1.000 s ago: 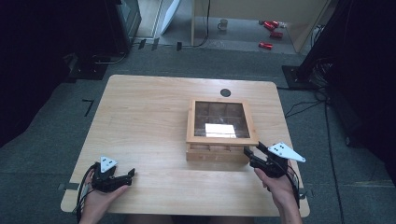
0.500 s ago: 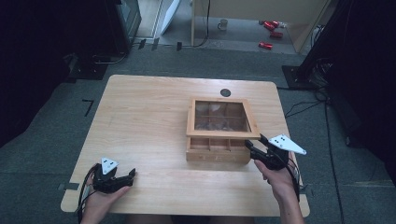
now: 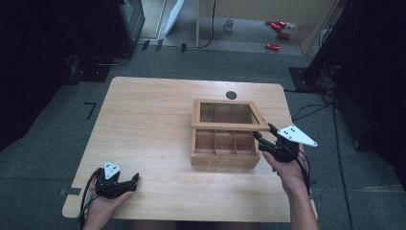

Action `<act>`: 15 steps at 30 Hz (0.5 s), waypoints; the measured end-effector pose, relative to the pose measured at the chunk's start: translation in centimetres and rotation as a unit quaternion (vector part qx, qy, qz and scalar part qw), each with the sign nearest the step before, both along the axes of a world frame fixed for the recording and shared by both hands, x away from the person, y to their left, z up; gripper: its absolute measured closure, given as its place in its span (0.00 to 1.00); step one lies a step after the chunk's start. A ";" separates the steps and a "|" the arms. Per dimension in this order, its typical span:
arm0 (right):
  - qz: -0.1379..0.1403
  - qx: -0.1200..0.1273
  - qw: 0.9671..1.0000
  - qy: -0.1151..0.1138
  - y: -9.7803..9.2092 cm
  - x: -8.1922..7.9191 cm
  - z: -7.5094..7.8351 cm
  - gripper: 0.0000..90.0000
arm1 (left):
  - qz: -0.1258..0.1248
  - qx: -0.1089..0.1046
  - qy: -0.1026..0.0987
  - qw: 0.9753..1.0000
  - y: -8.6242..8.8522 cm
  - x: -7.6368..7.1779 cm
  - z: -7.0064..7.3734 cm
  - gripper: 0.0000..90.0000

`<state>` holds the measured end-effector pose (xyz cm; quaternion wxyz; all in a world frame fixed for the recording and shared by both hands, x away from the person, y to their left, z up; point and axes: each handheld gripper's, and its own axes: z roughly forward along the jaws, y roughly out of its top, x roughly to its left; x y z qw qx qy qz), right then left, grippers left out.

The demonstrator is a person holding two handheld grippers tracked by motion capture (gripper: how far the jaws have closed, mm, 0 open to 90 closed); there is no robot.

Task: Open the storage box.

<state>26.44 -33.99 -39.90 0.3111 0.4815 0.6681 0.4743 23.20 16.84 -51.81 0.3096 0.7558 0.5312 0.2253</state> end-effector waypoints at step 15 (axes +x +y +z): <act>0.021 -0.014 0.999 -0.031 -0.4 3.4 0.8 0.47 | -0.001 0.001 -0.001 1.000 0.0 0.0 0.0 0.16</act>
